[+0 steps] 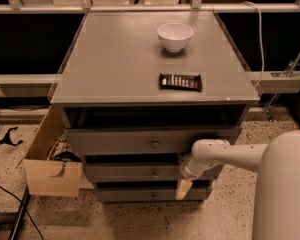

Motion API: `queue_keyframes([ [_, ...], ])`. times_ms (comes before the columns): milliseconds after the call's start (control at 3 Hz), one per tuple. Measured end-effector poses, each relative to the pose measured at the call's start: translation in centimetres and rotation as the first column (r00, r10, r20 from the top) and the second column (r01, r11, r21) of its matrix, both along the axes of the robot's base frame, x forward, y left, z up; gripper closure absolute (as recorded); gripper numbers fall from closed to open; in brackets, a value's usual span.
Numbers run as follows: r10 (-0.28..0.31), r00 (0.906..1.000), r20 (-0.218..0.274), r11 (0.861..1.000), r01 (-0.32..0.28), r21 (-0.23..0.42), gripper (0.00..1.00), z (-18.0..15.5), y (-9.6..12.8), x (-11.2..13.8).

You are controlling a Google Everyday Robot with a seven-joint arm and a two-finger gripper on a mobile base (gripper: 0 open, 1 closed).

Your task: Open middle drawer

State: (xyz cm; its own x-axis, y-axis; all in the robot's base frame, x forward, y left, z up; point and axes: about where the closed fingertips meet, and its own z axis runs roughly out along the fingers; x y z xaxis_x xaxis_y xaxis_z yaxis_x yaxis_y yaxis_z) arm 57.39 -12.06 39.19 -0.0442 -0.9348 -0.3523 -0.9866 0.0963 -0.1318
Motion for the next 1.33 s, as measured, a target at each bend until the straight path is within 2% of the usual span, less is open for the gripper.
queue_keyframes([
  [333, -0.012, 0.9989, -0.046, 1.0, 0.012, -0.009, 0.0, -0.1, -0.3, -0.3],
  [667, -0.015, 0.9981, -0.06, 1.0, 0.014, -0.011, 0.0, -0.1, -0.5, -0.6],
  [1333, -0.038, 0.9909, -0.129, 0.999, 0.035, -0.03, 0.0, -0.3, -1.9, -1.9],
])
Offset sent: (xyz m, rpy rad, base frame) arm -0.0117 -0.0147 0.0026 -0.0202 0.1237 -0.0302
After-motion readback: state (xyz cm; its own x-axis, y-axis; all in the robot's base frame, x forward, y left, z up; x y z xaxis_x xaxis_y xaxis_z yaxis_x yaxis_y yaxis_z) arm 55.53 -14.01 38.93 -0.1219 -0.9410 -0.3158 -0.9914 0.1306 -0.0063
